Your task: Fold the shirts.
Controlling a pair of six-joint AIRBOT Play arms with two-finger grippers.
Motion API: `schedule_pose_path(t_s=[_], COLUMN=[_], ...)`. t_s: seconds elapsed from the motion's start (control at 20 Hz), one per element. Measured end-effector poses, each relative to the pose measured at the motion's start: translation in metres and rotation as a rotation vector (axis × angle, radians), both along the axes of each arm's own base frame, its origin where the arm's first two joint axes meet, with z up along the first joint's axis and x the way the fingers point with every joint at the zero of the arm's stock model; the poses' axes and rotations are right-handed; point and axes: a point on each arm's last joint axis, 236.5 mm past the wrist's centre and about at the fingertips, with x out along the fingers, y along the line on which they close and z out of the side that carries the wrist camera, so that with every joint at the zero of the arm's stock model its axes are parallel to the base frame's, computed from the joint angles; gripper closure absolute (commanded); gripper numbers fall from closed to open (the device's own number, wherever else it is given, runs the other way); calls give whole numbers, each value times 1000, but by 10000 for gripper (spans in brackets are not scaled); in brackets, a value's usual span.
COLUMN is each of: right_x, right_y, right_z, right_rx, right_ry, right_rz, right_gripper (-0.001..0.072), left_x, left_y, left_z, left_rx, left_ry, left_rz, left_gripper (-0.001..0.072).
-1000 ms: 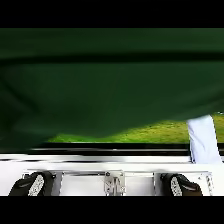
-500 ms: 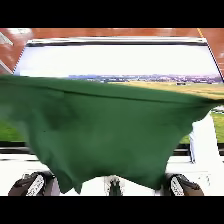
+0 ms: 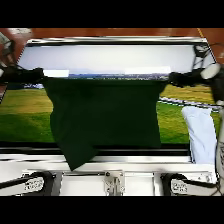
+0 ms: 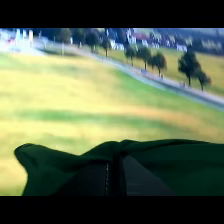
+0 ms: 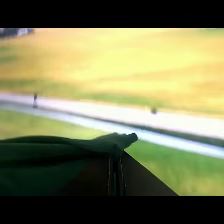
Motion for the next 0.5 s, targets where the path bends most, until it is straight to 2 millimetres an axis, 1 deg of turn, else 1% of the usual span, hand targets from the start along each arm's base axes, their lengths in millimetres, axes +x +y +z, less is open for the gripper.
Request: schedule_pose_path(t_s=[0.1,0.2,0.25,0.35,0.5], right_x=[35,57,65,75,79], right_y=[10,17,18,20,23], right_z=[-28,-56,-68,-87,-105], right_rx=[3,5,7,14,30], right_ry=[-64,-96,-105,-118,-111], right_rz=[-18,-35,-45,-65,-79], right_gripper=[657,657,657,656,656], left_x=[28,50,57,70,77], left_y=[-5,-5,-4,0,3], left_z=[-31,-56,-67,-83,-107], left_rx=[-30,-48,-52,-59,-62], left_ry=[-9,-22,-26,-38,-20], left_rz=[27,62,77,109,128], left_gripper=[666,666,666,666,666])
